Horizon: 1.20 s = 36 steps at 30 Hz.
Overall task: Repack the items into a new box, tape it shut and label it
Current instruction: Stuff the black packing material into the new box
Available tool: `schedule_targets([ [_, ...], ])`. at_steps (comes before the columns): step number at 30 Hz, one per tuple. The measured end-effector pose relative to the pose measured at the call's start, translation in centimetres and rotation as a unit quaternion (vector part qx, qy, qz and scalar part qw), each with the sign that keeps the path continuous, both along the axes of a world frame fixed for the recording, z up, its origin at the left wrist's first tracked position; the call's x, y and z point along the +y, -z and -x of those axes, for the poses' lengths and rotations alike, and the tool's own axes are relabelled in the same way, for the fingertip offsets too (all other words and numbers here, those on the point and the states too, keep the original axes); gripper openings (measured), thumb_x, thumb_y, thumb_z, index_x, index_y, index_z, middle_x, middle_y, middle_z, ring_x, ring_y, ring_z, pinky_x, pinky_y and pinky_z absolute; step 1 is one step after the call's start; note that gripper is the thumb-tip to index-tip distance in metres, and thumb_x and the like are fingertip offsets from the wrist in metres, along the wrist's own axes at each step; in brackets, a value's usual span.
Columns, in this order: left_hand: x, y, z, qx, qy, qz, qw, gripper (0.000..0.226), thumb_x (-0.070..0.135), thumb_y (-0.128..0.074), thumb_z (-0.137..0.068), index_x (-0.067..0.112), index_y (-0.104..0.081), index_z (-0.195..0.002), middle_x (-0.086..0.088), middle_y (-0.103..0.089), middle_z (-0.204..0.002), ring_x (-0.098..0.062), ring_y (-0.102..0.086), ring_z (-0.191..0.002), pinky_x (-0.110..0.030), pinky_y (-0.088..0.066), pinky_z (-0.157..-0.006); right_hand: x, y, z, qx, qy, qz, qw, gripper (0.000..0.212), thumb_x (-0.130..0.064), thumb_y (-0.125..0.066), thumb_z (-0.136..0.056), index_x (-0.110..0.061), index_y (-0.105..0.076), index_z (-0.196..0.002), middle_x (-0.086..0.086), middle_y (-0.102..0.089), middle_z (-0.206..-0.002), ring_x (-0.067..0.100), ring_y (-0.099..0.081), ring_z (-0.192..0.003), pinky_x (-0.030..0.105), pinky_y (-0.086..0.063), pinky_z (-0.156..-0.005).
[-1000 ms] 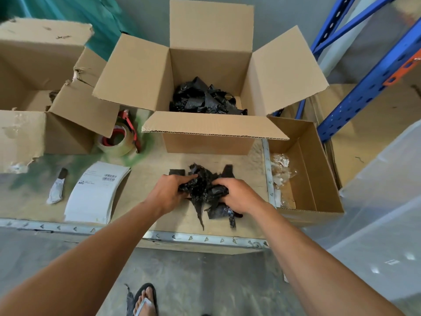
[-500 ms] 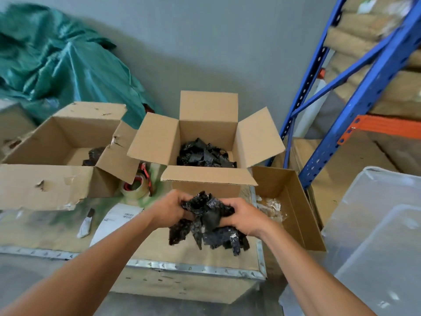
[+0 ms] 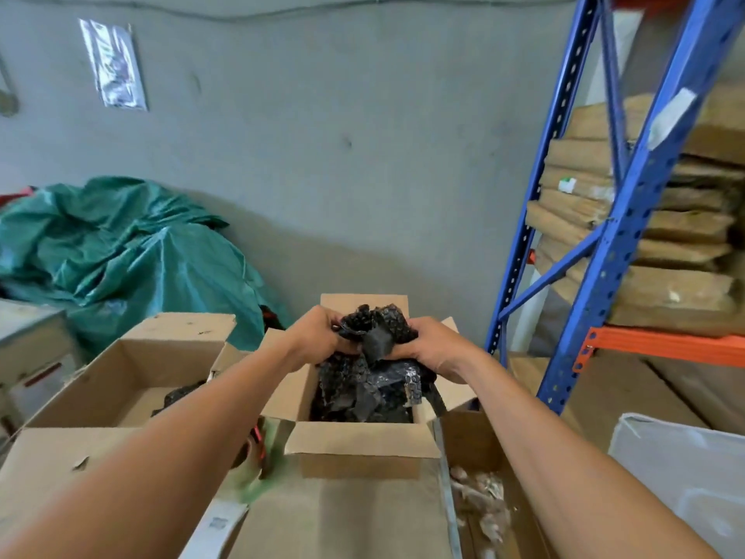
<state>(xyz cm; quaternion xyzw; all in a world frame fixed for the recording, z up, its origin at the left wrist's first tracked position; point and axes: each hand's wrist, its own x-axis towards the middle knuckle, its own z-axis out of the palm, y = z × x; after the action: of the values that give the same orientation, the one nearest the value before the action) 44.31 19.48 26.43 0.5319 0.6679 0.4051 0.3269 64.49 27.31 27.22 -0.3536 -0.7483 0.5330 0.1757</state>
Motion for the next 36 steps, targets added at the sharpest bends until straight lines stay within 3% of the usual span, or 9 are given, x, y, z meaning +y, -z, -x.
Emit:
schedule_targets([
  [7, 10.2, 2.6, 4.6, 0.075, -0.01, 0.02, 0.997, 0.032, 0.003, -0.088, -0.073, 0.031, -0.075, -0.064, 0.005, -0.075, -0.075, -0.016, -0.066, -0.079, -0.03, -0.057, -0.082, 9.7, 2.7, 5.1, -0.037, 0.044, -0.033, 0.998, 0.02, -0.006, -0.087, -0.076, -0.019, -0.078, -0.088, 0.004, -0.08, -0.088, 0.024, -0.076, -0.09, 0.042, -0.061, -0.087],
  [11, 14.7, 8.5, 7.4, 0.088, -0.005, 0.085, 0.992, 0.022, 0.011, -0.092, -0.07, 0.02, -0.082, -0.088, 0.004, -0.077, -0.084, -0.008, -0.066, -0.077, -0.014, -0.05, -0.067, 14.3, 8.6, 7.8, -0.084, 0.057, -0.028, 0.994, 0.037, -0.011, -0.092, -0.07, -0.019, -0.079, -0.103, -0.001, -0.08, -0.095, 0.019, -0.075, -0.094, 0.039, -0.06, -0.089],
  [15, 17.9, 15.2, 9.3, 0.121, -0.001, 0.15, 0.981, 0.046, 0.027, -0.095, -0.067, 0.016, -0.079, -0.108, 0.003, -0.078, -0.104, -0.017, -0.07, -0.105, -0.028, -0.052, -0.09, 17.7, 15.3, 10.2, -0.155, 0.109, -0.028, 0.981, 0.071, -0.012, -0.091, -0.07, -0.022, -0.065, -0.134, 0.002, -0.067, -0.131, 0.026, -0.062, -0.123, 0.036, -0.052, -0.1],
  [19, 19.2, 18.9, 10.1, 0.15, 0.028, 0.181, 0.972, 0.053, 0.018, -0.089, -0.075, 0.017, -0.071, -0.126, 0.0, -0.073, -0.119, -0.019, -0.064, -0.118, -0.022, -0.045, -0.086, 19.3, 18.9, 11.4, -0.216, 0.121, -0.039, 0.968, 0.087, -0.018, -0.087, -0.078, -0.025, -0.044, -0.153, 0.004, -0.046, -0.153, 0.025, -0.048, -0.137, 0.032, -0.044, -0.102],
  [21, 19.5, 20.2, 10.2, 0.172, 0.044, 0.193, 0.965, 0.062, 0.012, -0.07, -0.085, 0.021, -0.057, -0.145, -0.003, -0.062, -0.139, -0.023, -0.056, -0.13, -0.027, -0.047, -0.101, 19.6, 20.2, 11.7, -0.249, 0.109, -0.041, 0.962, 0.093, -0.027, -0.089, -0.075, -0.029, -0.041, -0.155, 0.002, -0.043, -0.156, 0.025, -0.045, -0.14, 0.037, -0.043, -0.108],
  [24, 20.0, 22.2, 9.6, 0.229, 0.085, 0.256, 0.935, 0.077, 0.017, -0.049, -0.091, 0.023, -0.02, -0.162, -0.009, -0.025, -0.166, -0.03, -0.021, -0.153, -0.038, -0.024, -0.124, 19.4, 21.5, 12.4, -0.271, 0.086, -0.066, 0.956, 0.076, -0.026, -0.072, -0.092, -0.031, -0.035, -0.158, 0.002, -0.033, -0.162, 0.023, -0.035, -0.148, 0.033, -0.037, -0.11],
  [27, 20.7, 24.9, 8.5, 0.236, 0.123, 0.336, 0.903, 0.08, 0.026, -0.04, -0.097, 0.034, 0.007, -0.162, -0.009, 0.011, -0.17, -0.037, 0.012, -0.155, -0.052, -0.004, -0.124, 18.9, 23.6, 13.0, -0.29, 0.06, -0.023, 0.955, 0.064, -0.038, -0.051, -0.103, -0.038, -0.024, -0.161, 0.0, -0.008, -0.172, 0.021, -0.01, -0.157, 0.039, -0.025, -0.121],
  [31, 21.5, 28.6, 8.4, 0.252, 0.132, 0.391, 0.875, 0.078, 0.032, -0.036, -0.105, 0.036, 0.021, -0.157, -0.011, 0.024, -0.167, -0.039, 0.018, -0.153, -0.057, -0.002, -0.123, 19.0, 27.5, 13.5, -0.439, -0.057, 0.021, 0.896, 0.08, -0.069, -0.042, -0.098, -0.044, 0.001, -0.161, 0.003, 0.016, -0.17, 0.031, 0.014, -0.157, 0.057, -0.009, -0.124],
  [36, 21.9, 31.1, 8.1, 0.253, 0.139, 0.455, 0.842, 0.083, 0.027, -0.04, -0.105, 0.034, 0.026, -0.156, -0.011, 0.029, -0.165, -0.039, 0.019, -0.153, -0.055, -0.001, -0.124, 20.5, 31.3, 14.0, -0.519, -0.122, 0.024, 0.846, 0.076, -0.045, -0.041, -0.108, -0.041, 0.016, -0.159, 0.009, 0.024, -0.168, 0.038, 0.017, -0.155, 0.06, -0.008, -0.124],
])
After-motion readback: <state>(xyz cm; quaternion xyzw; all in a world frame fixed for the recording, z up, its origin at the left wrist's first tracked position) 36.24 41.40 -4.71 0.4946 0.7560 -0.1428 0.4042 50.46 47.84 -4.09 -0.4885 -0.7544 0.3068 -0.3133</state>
